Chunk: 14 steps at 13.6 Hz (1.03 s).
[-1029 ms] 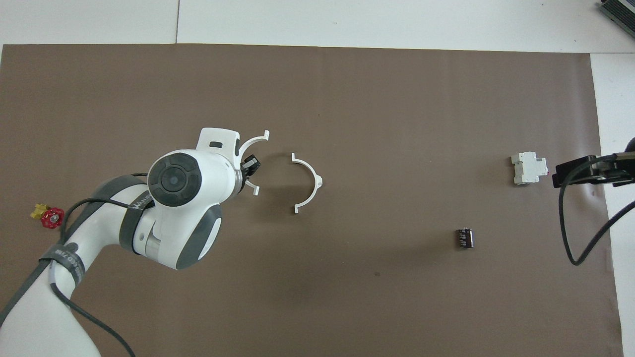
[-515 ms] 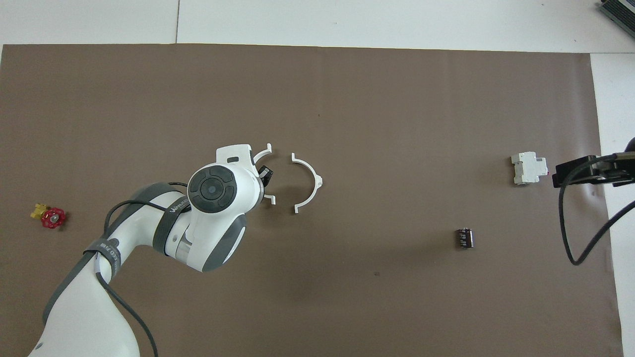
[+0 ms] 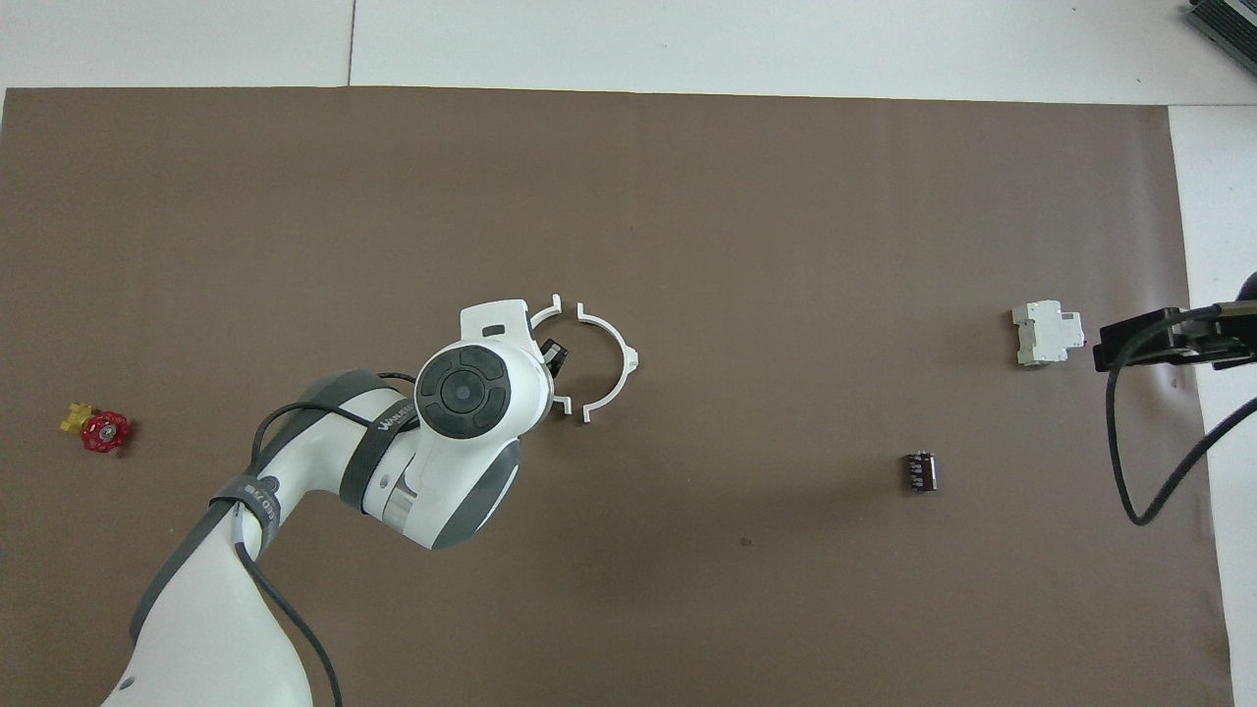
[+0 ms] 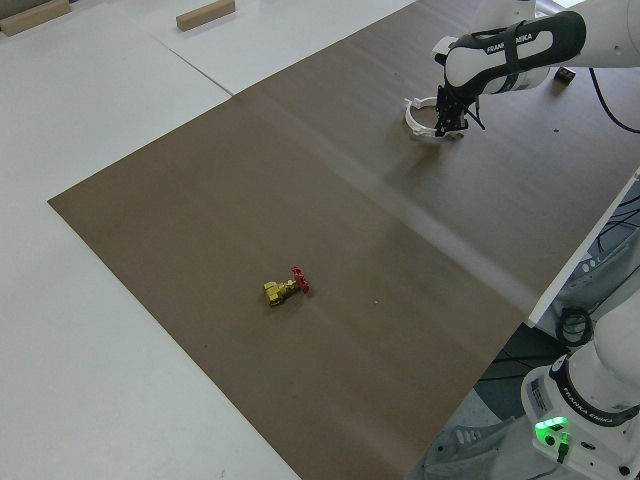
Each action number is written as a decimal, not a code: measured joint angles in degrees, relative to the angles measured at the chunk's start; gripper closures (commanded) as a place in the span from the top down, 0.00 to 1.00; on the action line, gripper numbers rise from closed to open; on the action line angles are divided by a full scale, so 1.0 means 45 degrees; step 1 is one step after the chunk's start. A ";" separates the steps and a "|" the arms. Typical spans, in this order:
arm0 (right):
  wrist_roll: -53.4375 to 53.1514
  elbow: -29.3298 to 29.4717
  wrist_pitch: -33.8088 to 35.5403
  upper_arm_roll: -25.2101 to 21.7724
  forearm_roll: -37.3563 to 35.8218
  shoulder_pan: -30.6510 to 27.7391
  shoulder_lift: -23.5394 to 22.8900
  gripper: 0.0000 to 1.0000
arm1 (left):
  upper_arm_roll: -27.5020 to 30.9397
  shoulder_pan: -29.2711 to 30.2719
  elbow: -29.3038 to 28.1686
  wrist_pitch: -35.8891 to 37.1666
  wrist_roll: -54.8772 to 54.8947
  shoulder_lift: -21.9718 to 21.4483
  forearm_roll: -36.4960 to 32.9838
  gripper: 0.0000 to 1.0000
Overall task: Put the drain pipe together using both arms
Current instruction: 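Press the held half-ring onto the placed one to close the ring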
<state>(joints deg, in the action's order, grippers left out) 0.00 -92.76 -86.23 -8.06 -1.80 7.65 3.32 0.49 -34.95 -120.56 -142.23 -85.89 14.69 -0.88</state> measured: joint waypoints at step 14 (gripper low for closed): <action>0.0000 0.0000 0.0000 0.0000 0.0001 0.0000 0.0000 1.00 | 0.0002 -0.0454 -0.0083 0.0016 -0.0794 0.0001 0.0000 0.00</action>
<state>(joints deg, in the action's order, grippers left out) 0.00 -92.76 -86.23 -8.06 -1.80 7.65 3.32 0.50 -36.99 -120.94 -142.16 -89.46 14.70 -0.88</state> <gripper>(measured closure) 0.000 0.930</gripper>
